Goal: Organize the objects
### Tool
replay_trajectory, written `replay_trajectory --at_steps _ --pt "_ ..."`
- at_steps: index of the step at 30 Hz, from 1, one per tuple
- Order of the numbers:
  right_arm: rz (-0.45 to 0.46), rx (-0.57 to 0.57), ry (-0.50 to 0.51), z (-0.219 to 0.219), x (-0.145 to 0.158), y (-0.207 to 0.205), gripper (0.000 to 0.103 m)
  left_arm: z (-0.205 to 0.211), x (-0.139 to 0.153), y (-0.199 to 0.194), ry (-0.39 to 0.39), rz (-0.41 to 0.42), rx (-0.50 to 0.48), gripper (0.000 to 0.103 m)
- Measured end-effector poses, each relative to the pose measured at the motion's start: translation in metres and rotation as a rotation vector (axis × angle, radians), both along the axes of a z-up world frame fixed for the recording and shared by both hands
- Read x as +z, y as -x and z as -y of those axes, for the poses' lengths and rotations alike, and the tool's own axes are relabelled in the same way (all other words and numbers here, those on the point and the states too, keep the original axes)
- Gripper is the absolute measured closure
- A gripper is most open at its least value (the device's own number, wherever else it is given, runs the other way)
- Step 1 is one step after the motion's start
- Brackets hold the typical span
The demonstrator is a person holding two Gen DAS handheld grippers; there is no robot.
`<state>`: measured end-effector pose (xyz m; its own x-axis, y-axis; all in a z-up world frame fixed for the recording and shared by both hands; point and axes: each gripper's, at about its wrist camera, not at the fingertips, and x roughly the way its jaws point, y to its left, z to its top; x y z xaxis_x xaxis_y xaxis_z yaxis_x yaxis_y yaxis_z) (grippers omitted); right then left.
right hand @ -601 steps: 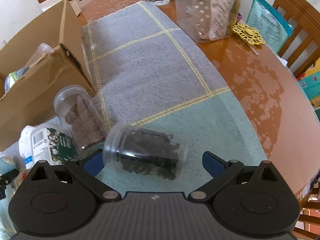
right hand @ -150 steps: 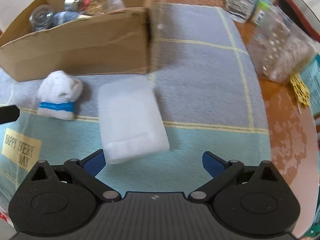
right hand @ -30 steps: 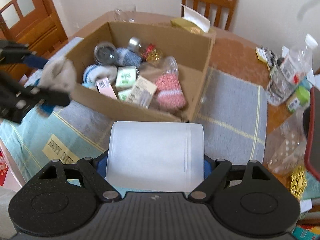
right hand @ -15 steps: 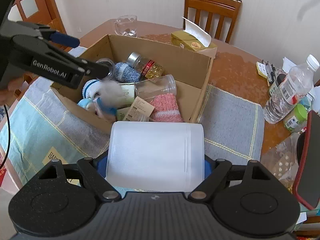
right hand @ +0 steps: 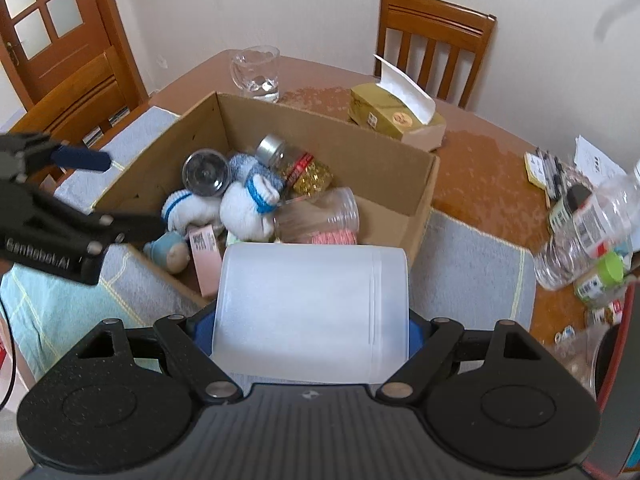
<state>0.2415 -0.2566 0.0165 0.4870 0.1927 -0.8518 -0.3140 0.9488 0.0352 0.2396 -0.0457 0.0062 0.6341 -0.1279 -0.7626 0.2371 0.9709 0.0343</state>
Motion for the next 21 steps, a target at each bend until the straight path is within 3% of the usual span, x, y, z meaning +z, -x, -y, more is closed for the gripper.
replay_trajectory --at_steps 16,21 --pt "0.031 -0.008 0.038 -0.015 -0.010 -0.079 0.016 -0.026 -0.015 0.018 0.004 -0.030 0.093 0.002" --pt "0.014 -0.046 0.039 -0.015 -0.015 -0.086 0.009 -0.029 -0.014 0.018 -0.002 -0.035 0.104 0.002"
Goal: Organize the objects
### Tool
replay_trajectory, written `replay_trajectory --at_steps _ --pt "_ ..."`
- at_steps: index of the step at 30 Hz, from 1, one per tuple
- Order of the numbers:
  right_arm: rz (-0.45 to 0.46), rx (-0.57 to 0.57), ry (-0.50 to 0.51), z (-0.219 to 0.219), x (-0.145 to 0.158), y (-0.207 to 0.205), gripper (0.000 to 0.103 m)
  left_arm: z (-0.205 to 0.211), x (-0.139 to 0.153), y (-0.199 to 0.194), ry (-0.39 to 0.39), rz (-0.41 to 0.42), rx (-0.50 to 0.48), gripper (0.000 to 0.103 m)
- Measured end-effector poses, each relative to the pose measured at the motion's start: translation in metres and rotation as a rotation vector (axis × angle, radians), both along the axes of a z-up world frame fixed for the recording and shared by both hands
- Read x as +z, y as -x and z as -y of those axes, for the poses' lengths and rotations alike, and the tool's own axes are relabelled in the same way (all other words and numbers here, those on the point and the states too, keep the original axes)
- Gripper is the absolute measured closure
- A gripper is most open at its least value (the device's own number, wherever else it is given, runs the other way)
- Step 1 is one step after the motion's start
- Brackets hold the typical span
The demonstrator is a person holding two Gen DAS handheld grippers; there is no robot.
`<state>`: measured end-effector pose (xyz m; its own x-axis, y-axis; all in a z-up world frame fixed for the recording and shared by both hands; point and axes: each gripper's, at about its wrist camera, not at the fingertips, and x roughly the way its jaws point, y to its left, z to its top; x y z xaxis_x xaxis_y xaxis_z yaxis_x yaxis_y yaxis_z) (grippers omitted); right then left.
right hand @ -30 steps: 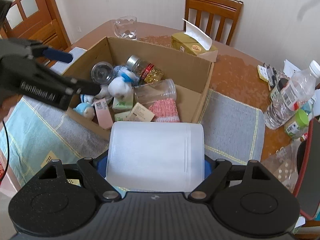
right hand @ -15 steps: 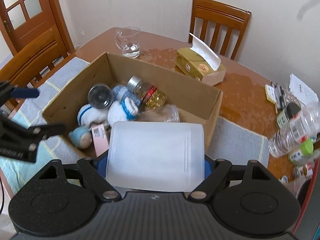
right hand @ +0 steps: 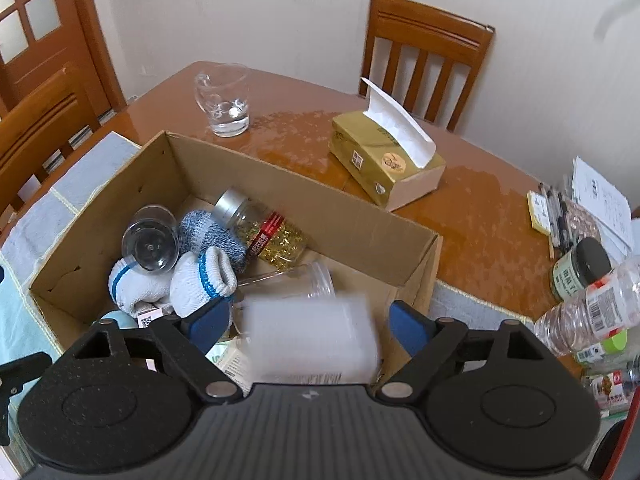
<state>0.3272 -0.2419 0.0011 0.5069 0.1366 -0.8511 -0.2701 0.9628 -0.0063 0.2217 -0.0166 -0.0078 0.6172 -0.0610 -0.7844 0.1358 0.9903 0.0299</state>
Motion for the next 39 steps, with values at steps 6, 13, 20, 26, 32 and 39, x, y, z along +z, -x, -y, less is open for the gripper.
replay_trajectory --at_steps 6,13,20,26,32,39 --pt "-0.008 -0.049 0.020 0.002 0.008 0.010 0.001 -0.002 0.008 -0.005 -0.005 0.006 0.001 0.002" --pt "-0.038 -0.121 0.000 0.003 0.028 0.029 0.000 0.003 0.020 -0.011 0.024 -0.004 0.001 0.002" --pt "-0.071 -0.231 -0.017 -0.004 0.017 0.070 0.000 0.015 0.013 -0.007 0.002 -0.086 0.023 0.002" --pt "-0.127 -0.334 -0.067 -0.006 0.004 0.103 0.000 0.021 0.013 -0.001 -0.001 -0.106 0.023 0.002" --pt "-0.122 -0.380 -0.079 -0.005 0.008 0.120 0.000 0.019 0.020 0.000 0.016 -0.130 0.033 0.002" --pt "-0.084 -0.390 -0.059 -0.006 0.023 0.123 0.000 0.022 0.038 0.002 -0.024 -0.110 0.026 0.002"
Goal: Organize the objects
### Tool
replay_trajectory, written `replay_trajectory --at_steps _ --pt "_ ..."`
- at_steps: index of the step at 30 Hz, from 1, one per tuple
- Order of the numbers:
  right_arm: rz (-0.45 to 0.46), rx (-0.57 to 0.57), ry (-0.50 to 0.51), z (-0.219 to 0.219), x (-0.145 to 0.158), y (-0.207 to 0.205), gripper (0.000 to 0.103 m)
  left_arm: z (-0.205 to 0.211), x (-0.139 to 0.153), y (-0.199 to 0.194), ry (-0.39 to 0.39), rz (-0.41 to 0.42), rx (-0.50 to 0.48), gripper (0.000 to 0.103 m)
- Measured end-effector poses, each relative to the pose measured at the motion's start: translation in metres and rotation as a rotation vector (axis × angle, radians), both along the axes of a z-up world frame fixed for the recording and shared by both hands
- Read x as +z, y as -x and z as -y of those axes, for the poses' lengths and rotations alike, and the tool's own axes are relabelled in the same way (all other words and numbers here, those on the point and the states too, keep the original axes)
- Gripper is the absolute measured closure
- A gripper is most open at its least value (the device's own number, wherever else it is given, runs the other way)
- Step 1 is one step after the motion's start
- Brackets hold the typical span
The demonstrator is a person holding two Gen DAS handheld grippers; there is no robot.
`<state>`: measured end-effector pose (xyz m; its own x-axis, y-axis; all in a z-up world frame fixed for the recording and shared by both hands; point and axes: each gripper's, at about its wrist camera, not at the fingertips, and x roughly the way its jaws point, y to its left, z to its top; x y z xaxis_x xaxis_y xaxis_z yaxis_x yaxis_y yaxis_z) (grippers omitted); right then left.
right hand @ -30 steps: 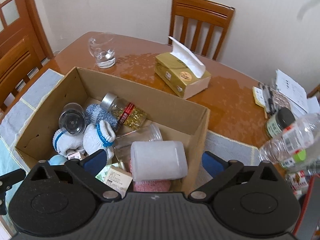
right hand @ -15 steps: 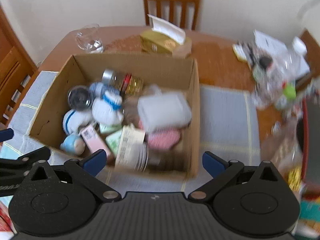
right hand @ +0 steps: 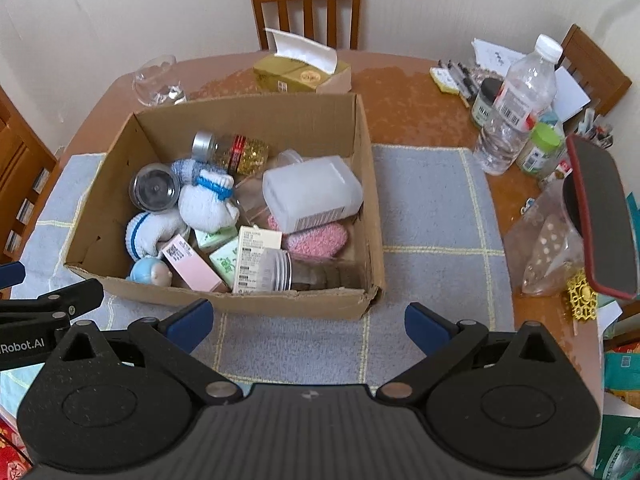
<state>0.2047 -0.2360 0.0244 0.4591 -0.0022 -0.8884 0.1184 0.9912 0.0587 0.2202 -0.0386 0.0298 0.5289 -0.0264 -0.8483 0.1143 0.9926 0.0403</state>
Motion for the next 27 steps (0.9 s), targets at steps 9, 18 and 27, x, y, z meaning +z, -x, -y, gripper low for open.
replay_trajectory --at_steps 9,18,27 --pt "0.009 0.003 0.002 -0.0048 0.0051 0.0002 0.000 0.0054 0.0059 0.0013 -0.025 0.013 -0.019 0.001" --pt "0.010 0.003 0.003 -0.0066 0.0057 0.0005 0.000 0.0056 0.0073 0.0017 -0.027 0.015 -0.015 0.001" --pt "0.014 0.003 0.004 -0.0084 0.0080 -0.0001 0.000 0.0040 0.0090 0.0015 -0.024 0.016 -0.017 0.001"
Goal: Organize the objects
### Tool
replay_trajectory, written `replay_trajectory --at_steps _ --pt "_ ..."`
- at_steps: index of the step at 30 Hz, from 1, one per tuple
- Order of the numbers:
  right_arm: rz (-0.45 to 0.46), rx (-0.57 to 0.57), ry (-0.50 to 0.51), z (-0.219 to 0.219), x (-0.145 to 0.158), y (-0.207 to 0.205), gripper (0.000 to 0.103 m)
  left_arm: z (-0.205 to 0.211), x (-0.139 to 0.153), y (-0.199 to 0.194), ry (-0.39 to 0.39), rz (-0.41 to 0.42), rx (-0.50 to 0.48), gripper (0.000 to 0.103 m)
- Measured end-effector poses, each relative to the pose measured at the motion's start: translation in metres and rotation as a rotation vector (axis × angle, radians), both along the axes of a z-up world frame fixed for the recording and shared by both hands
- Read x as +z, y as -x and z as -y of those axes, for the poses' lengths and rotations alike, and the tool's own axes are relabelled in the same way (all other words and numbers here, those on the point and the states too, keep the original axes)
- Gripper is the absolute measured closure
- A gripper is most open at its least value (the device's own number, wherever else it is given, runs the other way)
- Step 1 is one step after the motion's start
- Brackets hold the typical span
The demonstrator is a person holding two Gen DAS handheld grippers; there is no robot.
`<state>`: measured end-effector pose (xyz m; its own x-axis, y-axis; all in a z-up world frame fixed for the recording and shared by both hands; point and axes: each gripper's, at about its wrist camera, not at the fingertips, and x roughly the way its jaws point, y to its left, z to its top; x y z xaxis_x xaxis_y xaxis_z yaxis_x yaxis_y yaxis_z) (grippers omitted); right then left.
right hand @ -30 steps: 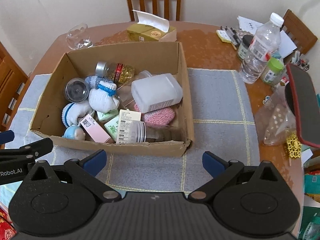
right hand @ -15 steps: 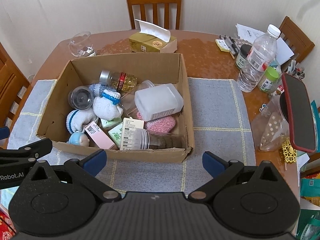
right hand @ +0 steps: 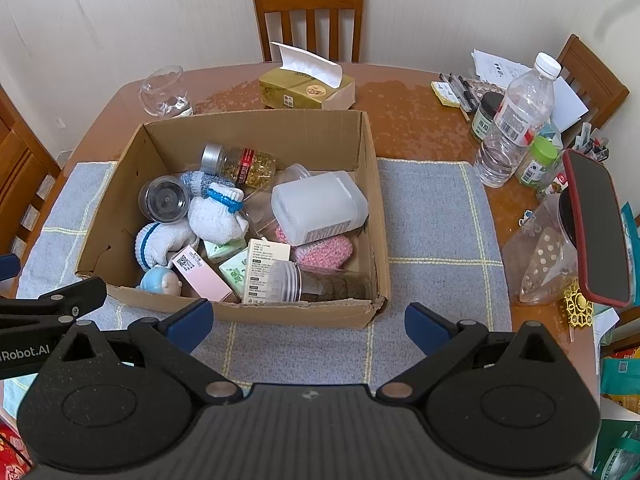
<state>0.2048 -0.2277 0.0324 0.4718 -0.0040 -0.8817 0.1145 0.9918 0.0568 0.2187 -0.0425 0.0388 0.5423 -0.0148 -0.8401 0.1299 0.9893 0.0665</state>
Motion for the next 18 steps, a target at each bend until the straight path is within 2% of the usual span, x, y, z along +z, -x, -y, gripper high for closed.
replay_trajectory --at_steps 18 --pt "0.009 -0.016 0.005 0.0040 0.0038 -0.0013 0.000 0.0050 0.0024 -0.0018 0.000 -0.008 -0.009 0.001"
